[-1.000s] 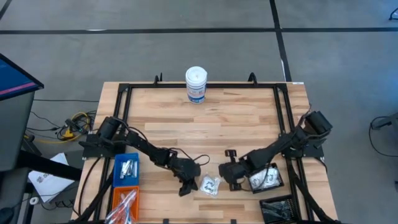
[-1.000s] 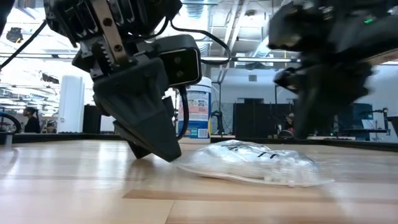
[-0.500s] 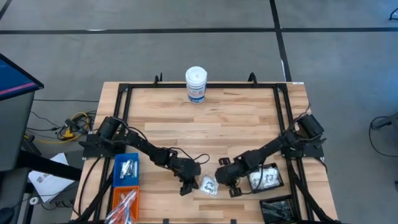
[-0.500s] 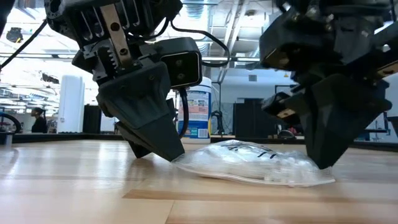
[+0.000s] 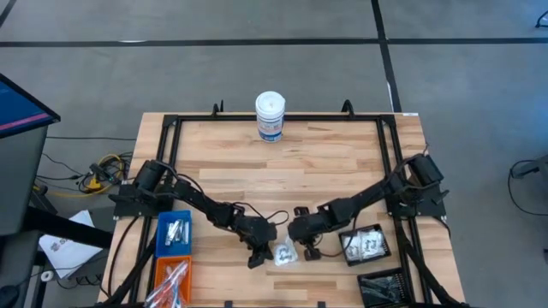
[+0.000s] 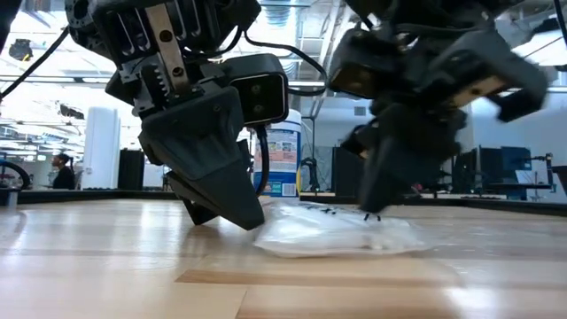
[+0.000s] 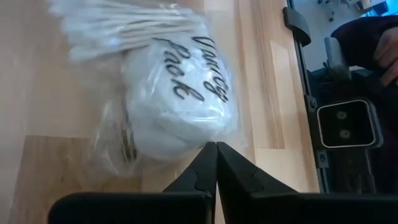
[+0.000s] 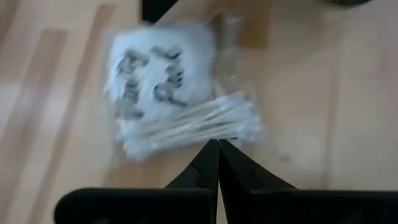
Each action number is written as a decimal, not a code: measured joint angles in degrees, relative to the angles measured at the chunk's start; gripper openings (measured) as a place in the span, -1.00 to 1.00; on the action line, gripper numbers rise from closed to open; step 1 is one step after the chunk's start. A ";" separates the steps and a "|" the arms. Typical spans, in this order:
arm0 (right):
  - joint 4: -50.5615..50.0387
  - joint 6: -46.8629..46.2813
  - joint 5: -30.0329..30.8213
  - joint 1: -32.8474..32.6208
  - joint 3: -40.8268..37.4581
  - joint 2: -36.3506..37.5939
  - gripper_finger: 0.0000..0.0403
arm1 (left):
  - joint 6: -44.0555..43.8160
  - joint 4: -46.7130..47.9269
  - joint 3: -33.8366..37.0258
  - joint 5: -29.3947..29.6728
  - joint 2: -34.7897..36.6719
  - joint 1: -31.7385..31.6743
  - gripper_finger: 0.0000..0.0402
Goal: Pick & Place Travel size toiletries
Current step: Put the white cotton swab pack into the top black bin
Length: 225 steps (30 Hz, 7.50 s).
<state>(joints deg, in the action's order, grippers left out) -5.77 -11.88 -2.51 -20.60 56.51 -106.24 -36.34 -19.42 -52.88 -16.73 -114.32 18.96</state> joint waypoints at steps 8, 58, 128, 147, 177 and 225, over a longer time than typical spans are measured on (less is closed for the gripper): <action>4.67 -0.13 6.90 1.25 0.00 0.00 -1.00 | 8.43 0.21 -3.33 4.31 -0.50 0.08 -1.00; -12.33 -5.83 14.59 -4.51 0.00 6.56 -1.00 | 9.38 5.43 -3.87 10.73 -2.82 -2.42 -1.00; -19.28 -11.09 21.41 0.00 -3.66 7.57 -1.00 | -19.61 13.93 -4.63 37.31 -0.84 0.25 -1.00; -0.73 23.93 38.65 -17.54 -3.63 8.62 -1.00 | -19.08 9.59 -2.58 34.41 1.20 -1.31 -1.00; 7.21 23.09 45.32 -17.16 -1.11 -2.45 -0.69 | -19.61 5.38 0.24 34.06 1.46 -0.72 -1.00; -17.19 0.49 48.72 -14.92 7.33 -2.40 -0.99 | -0.77 4.08 4.93 54.33 17.81 3.87 -1.00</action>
<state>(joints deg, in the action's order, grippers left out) -22.96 -11.39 46.21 -35.51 63.84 -108.64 -37.11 -15.34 -47.95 37.59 -96.51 22.83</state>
